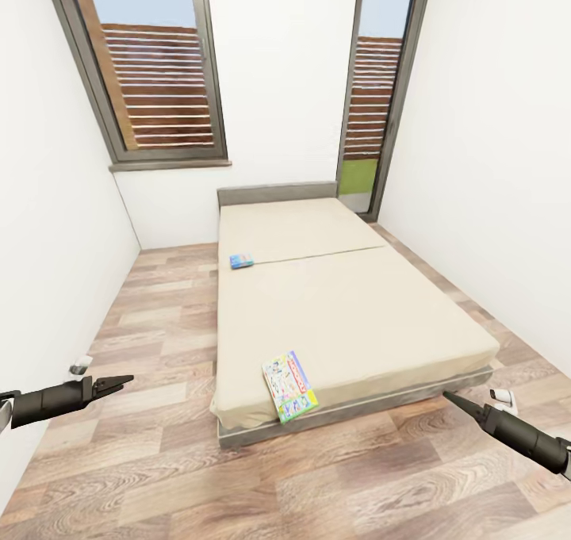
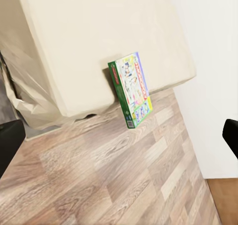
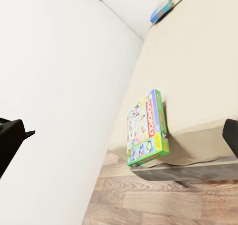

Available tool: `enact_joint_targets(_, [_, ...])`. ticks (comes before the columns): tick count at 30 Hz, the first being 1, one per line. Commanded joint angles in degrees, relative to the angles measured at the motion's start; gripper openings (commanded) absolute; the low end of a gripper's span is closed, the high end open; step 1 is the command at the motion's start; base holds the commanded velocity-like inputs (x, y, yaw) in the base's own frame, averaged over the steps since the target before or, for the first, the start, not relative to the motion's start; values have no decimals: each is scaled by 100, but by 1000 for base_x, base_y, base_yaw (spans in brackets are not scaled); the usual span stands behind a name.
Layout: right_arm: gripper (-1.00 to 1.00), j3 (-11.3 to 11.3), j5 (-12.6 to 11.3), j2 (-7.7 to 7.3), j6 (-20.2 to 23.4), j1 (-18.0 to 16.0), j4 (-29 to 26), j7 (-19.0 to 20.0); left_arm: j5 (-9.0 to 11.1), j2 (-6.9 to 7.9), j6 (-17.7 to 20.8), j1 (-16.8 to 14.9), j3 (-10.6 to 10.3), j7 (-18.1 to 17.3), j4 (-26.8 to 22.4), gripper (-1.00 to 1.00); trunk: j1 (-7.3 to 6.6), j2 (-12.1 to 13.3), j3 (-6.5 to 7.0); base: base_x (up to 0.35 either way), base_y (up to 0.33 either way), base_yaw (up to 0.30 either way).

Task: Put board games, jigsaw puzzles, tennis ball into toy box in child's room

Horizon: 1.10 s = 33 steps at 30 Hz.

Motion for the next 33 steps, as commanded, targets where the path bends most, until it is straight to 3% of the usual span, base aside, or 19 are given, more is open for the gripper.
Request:
enact_joint_targets(1, [100,50,-46,-2,29,-4,1,17,6,0,60,-3,6,-16,0,100,0,-3,5,0,-14,30])
enact_joint_targets(13, [100,49,-46,9,20,-4,1,17,6,0,60,-3,6,-7,0,100,0,-3,118,0,-99,56])
enact_joint_targets(33, [100,66,-35,145,-106,-4,-7,11,2,-69,52,-3,-2,2,0,100,0,-3,299,0,-252,119])
